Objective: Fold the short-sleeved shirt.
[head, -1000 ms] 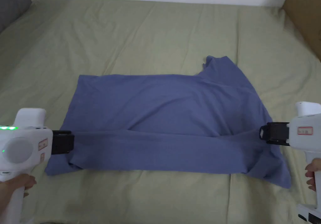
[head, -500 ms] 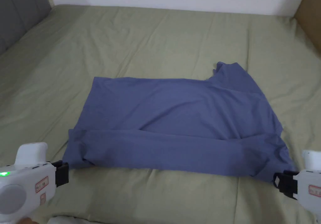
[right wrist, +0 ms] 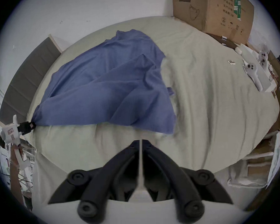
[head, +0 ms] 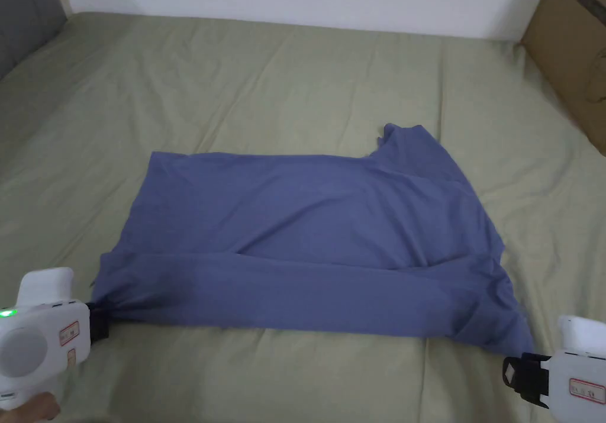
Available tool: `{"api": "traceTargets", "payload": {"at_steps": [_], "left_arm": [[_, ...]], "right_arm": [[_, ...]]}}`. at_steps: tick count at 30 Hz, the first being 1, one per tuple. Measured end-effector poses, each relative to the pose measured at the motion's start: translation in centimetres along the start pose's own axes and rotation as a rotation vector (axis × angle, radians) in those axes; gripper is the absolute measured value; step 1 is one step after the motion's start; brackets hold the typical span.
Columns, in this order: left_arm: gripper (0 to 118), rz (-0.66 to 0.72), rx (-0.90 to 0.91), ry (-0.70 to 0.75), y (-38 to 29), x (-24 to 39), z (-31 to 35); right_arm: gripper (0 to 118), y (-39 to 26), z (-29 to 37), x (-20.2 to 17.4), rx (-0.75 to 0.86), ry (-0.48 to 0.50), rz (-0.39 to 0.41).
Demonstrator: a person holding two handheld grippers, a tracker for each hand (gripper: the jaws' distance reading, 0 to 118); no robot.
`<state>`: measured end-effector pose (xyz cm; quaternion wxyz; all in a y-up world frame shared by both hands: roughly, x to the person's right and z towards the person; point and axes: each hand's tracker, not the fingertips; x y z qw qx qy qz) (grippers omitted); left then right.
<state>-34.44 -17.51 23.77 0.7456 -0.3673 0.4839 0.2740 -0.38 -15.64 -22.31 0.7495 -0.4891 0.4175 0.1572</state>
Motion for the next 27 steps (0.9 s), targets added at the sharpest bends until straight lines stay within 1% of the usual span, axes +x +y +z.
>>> {"api": "traceTargets", "payload": {"at_steps": [1, 2, 3, 4, 7, 8, 9, 10, 11, 12, 13, 14, 16, 18, 23, 25, 27], "left_arm": [[8, -0.017, 0.002, 0.009, 0.0, 0.2, 0.0], [8, -0.029, -0.001, 0.013, 0.0, 0.3, 0.1], [8, -0.032, 0.002, 0.013, 0.0, 0.3, 0.3], [8, -0.032, 0.002, 0.011, 0.1, 0.3, 0.5], [8, -0.005, -0.002, -0.016, 0.4, -0.3, 0.8], [8, 0.002, -0.002, -0.024, 0.5, -0.4, 0.9], [8, 0.004, -0.002, -0.028, 0.6, -0.4, 1.0], [7, 0.003, -0.002, -0.030, 0.6, -0.4, 1.1], [7, 0.004, -0.001, -0.036, 0.6, -0.3, 1.3], [7, 0.004, -0.003, -0.040, 0.7, -0.2, 1.5], [7, 0.001, -0.003, -0.035, 0.8, 0.0, 1.7], [7, -0.008, -0.009, -0.032, 0.9, 0.1, 1.7], [6, -0.036, -0.011, -0.018, 1.3, 0.4, 1.9], [6, -0.067, -0.007, -0.010, 1.7, 0.7, 2.5], [6, -0.102, 0.028, -0.012, 2.4, 0.6, 4.5], [6, -0.099, 0.031, -0.016, 2.5, 0.2, 4.9], [6, -0.108, 0.031, -0.005, 2.2, -0.1, 5.5]], "right_arm": [[12, 0.3, 0.0, 0.2, 0.004, -0.005, -0.010], [49, 0.4, 0.0, 0.3, 0.006, -0.009, -0.021], [82, 0.6, -0.2, 0.5, 0.016, -0.015, -0.026], [93, 0.9, -0.5, 0.9, 0.041, -0.017, -0.031], [91, 2.4, -2.3, 1.9, 0.049, -0.034, -0.068], [86, 2.7, -3.4, 2.3, 0.010, -0.034, -0.106], [65, 2.9, -4.3, 2.6, -0.036, -0.019, -0.149], [43, 3.1, -4.9, 2.3, -0.075, -0.008, -0.152], [33, 3.1, -4.4, 1.5, -0.045, -0.168, -0.095], [25, 3.1, -3.4, 0.8, -0.022, -0.118, -0.045], [10, 3.2, -2.8, 0.4, -0.005, -0.148, 0.012], [9, 3.3, -2.6, 0.5, 0.026, -0.165, 0.038], [8, 3.8, -1.9, 1.0, 0.022, -0.113, -0.016], [8, 4.2, -1.5, 1.5, 0.038, -0.111, -0.018], [8, 4.9, 0.6, 0.7, 0.069, -0.084, 0.032], [8, 4.8, 1.5, 0.8, 0.079, -0.080, 0.037], [8, 4.6, 2.2, 1.8, 0.095, -0.050, 0.005]]}}
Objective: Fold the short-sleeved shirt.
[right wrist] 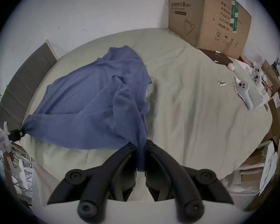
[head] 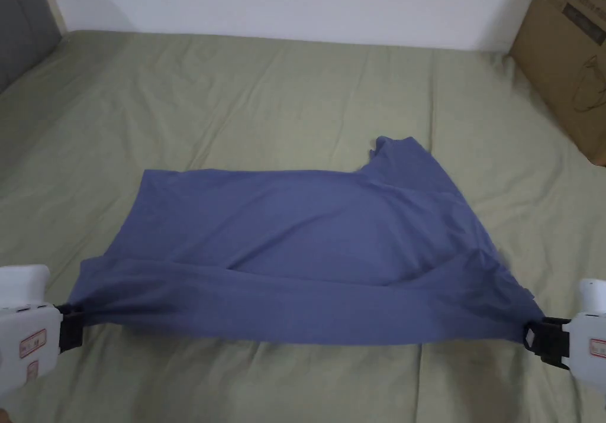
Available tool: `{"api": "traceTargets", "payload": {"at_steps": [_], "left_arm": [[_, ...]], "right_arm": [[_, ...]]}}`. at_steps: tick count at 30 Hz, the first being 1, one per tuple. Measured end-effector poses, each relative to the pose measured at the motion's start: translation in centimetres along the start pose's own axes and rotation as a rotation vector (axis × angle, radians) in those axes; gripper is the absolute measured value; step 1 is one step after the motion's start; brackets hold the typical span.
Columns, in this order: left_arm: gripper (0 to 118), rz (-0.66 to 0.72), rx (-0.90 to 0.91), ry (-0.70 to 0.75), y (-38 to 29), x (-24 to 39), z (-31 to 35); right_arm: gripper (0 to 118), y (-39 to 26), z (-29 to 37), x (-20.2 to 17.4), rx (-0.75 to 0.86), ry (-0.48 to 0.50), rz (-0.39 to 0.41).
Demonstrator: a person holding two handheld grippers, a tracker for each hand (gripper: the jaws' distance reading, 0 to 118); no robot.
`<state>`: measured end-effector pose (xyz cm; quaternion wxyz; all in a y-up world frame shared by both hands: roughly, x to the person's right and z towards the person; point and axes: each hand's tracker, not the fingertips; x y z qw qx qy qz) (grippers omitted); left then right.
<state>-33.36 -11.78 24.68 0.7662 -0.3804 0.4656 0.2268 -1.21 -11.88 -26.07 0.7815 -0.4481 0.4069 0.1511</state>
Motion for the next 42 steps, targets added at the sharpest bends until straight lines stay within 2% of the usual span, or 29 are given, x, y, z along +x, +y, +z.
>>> {"api": "traceTargets", "payload": {"at_steps": [5, 9, 14, 15, 16, 17, 20, 22, 23, 25, 26, 27, 28, 29, 30, 32, 35, 41, 42], "left_arm": [[6, -0.010, -0.036, -0.002, -2.0, -1.3, 1.4], [6, -0.028, -0.087, 0.020, -4.5, -1.4, 1.2], [8, -0.118, -0.133, 0.071, -6.6, -0.6, -0.6], [16, -0.118, -0.132, 0.080, -6.6, -0.3, -0.7], [29, -0.124, -0.147, 0.105, -6.5, -0.2, -0.7], [47, -0.125, -0.156, 0.130, -6.3, -0.2, -0.6], [75, -0.090, -0.129, 0.137, -5.4, -0.9, 0.6], [95, -0.057, -0.087, 0.114, -4.4, -0.9, 1.7], [98, -0.046, -0.071, 0.101, -3.8, -0.8, 2.1], [97, -0.020, -0.025, 0.058, -2.6, -0.4, 2.5], [90, 0.007, -0.015, 0.033, -2.0, -0.1, 2.4], [73, 0.040, -0.008, 0.000, -1.3, 0.1, 2.2], [47, 0.067, 0.006, -0.035, -0.9, 0.3, 2.0], [7, 0.083, 0.016, -0.069, -0.5, 0.7, 1.5], [1, 0.087, 0.020, -0.086, -0.1, 1.1, 0.9], [1, 0.077, 0.011, -0.065, 0.4, 2.2, -0.3], [0, 0.034, -0.007, -0.067, 1.1, 3.7, -1.8], [0, 0.019, 0.001, -0.085, 4.3, 5.5, -3.4], [0, 0.021, 0.003, -0.082, 4.9, 5.7, -3.7]], "right_arm": [[8, -2.4, 2.5, 1.7, -0.031, 0.041, -0.075], [8, -6.0, 2.2, 2.3, -0.101, 0.016, -0.063], [8, -8.4, -0.2, 3.0, -0.159, 0.020, -0.108], [8, -8.5, -0.2, 2.7, -0.153, 0.019, -0.123], [8, -8.4, -0.2, 2.7, -0.146, 0.024, -0.130], [20, -8.2, 0.0, 2.6, -0.146, 0.030, -0.128], [86, -7.0, 1.0, 2.1, -0.122, -0.036, -0.038], [86, -5.7, 2.0, 1.8, -0.075, -0.042, -0.012], [86, -4.8, 2.5, 1.6, -0.058, -0.022, -0.016], [86, -2.9, 2.9, 1.3, -0.024, 0.007, -0.017], [83, -2.0, 3.0, 1.0, 0.012, 0.022, -0.015], [75, -1.2, 2.7, 0.8, 0.033, 0.039, -0.012], [61, -0.4, 2.5, 0.6, 0.039, 0.048, -0.010], [19, 0.3, 2.2, 0.2, 0.044, 0.054, -0.012], [0, 0.8, 1.8, -0.1, 0.058, 0.062, -0.011], [0, 1.4, 0.6, -1.1, 0.061, 0.060, -0.033], [0, 2.8, -1.6, -1.5, 0.059, 0.108, -0.096], [0, 8.5, -5.2, -2.6, 0.067, 0.100, -0.063], [12, 9.9, -6.0, -2.5, 0.059, 0.108, -0.055]]}}
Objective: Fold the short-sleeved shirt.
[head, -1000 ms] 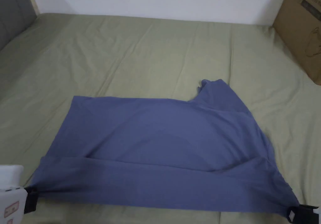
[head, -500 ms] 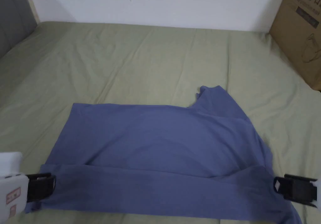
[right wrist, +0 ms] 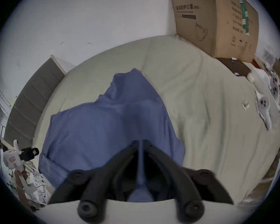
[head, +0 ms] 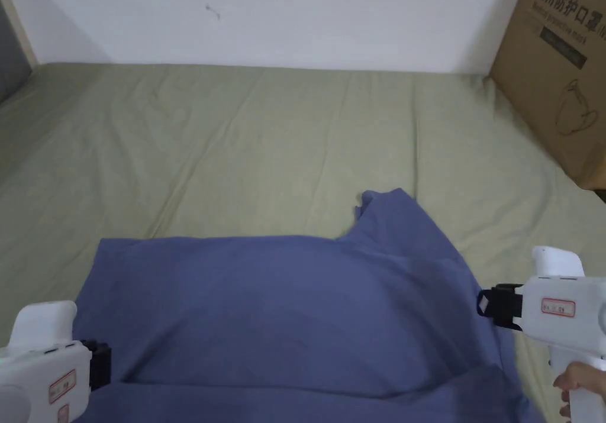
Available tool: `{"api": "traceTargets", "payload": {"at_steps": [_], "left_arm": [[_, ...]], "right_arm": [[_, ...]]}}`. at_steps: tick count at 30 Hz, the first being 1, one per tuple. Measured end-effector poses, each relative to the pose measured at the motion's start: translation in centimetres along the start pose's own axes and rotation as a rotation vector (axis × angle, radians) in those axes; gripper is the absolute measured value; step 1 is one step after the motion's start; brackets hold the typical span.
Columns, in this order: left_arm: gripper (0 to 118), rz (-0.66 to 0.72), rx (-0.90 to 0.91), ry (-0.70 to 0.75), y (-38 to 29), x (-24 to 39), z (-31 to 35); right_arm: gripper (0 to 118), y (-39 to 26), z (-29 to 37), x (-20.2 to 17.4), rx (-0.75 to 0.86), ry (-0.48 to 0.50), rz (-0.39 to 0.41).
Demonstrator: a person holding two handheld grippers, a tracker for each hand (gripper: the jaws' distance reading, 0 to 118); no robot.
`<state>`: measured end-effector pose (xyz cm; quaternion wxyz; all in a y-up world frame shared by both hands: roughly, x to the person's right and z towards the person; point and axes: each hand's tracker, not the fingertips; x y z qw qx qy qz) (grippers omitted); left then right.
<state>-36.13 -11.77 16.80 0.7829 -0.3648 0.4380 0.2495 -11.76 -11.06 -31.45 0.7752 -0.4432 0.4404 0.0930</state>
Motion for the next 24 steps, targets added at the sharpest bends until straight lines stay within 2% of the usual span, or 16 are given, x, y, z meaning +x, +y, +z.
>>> {"api": "traceTargets", "payload": {"at_steps": [1, 2, 3, 6, 10, 13, 15, 17, 18, 19, 20, 21, 22, 24], "left_arm": [[0, 0.000, 0.002, -0.003, 0.5, 0.1, -0.3], [0, 0.001, 0.004, -0.007, 1.0, 0.1, -0.6], [0, 0.003, 0.006, -0.010, 1.4, 0.3, -0.9], [0, 0.014, -0.003, -0.027, 2.4, 0.1, -2.2], [0, 0.015, -0.057, 0.003, 2.7, -0.1, -4.5], [0, 0.040, -0.078, -0.004, 2.7, -0.6, -5.5], [0, 0.125, -0.095, -0.059, 2.8, -1.3, -6.2], [0, 0.152, -0.094, -0.061, 2.9, -1.6, -6.6], [0, 0.142, -0.091, -0.050, 2.9, -1.6, -6.6], [0, 0.140, -0.089, -0.042, 2.9, -1.7, -6.7], [0, 0.138, -0.089, -0.036, 2.9, -1.9, -6.8], [0, 0.141, -0.091, -0.037, 2.9, -2.1, -6.9], [0, 0.145, -0.092, -0.040, 2.9, -2.3, -7.0], [0, 0.152, -0.094, -0.038, 3.1, -2.4, -6.9]], "right_arm": [[38, 1.3, -1.0, 0.1, -0.004, 0.002, 0.001], [81, 2.7, -2.3, 0.2, -0.011, 0.005, 0.006], [92, 4.0, -3.7, 0.2, -0.036, -0.003, 0.024], [92, 7.5, -7.6, 0.1, -0.052, -0.057, 0.079], [91, 10.3, -12.3, 0.0, -0.091, -0.099, 0.093], [89, 11.3, -15.3, 0.3, -0.125, -0.123, 0.116], [70, 11.4, -17.1, 0.7, -0.135, -0.183, 0.137], [64, 11.0, -18.7, 1.3, -0.198, -0.193, 0.072], [56, 10.7, -18.5, 1.2, -0.163, -0.173, 0.066], [40, 10.5, -18.0, 0.8, -0.144, -0.184, 0.099], [40, 10.5, -17.7, 0.4, -0.143, -0.177, 0.132], [30, 10.5, -17.4, 0.1, -0.138, -0.194, 0.167], [3, 10.6, -17.3, 0.0, -0.127, -0.198, 0.170], [0, 11.1, -17.1, -0.1, -0.135, -0.211, 0.122]]}}
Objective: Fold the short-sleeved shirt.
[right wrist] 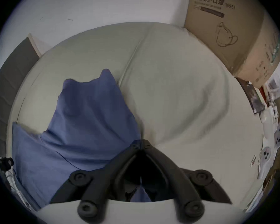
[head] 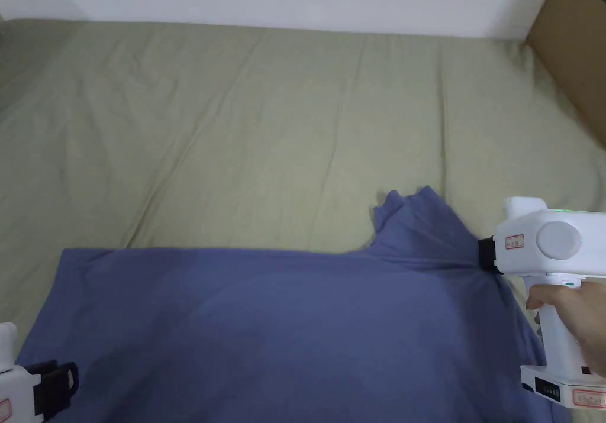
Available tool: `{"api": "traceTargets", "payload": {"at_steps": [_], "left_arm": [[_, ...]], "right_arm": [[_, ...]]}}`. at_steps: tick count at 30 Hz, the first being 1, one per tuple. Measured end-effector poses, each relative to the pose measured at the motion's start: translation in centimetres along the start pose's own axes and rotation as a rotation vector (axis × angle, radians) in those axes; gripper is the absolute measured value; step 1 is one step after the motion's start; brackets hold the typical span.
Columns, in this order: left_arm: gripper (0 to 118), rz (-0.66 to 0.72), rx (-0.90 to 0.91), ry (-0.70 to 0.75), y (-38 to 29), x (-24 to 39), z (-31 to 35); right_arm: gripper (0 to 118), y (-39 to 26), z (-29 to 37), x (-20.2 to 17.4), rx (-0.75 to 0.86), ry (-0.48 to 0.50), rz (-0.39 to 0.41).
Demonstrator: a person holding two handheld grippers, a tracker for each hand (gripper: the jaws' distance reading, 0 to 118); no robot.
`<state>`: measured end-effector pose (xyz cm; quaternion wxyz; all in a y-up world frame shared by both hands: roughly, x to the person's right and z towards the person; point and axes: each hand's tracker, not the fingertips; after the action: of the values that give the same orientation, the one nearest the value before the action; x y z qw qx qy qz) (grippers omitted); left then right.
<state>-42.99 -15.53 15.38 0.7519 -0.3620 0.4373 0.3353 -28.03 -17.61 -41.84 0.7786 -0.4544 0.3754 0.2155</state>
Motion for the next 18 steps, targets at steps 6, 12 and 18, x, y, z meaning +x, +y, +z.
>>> {"api": "traceTargets", "payload": {"at_steps": [6, 12, 18], "left_arm": [[0, -0.029, 0.014, 0.032, 2.3, -0.1, -0.7], [112, -0.047, 0.042, 0.033, 9.6, -1.1, -5.1], [113, -0.044, 0.037, 0.094, 15.1, -1.7, -9.6]], "right_arm": [[0, 0.0, 1.2, 0.7, 0.024, 0.010, -0.006], [0, 0.2, 1.9, 1.3, 0.036, 0.037, -0.023], [0, 0.3, 1.2, 2.0, 0.034, 0.064, -0.043]]}}
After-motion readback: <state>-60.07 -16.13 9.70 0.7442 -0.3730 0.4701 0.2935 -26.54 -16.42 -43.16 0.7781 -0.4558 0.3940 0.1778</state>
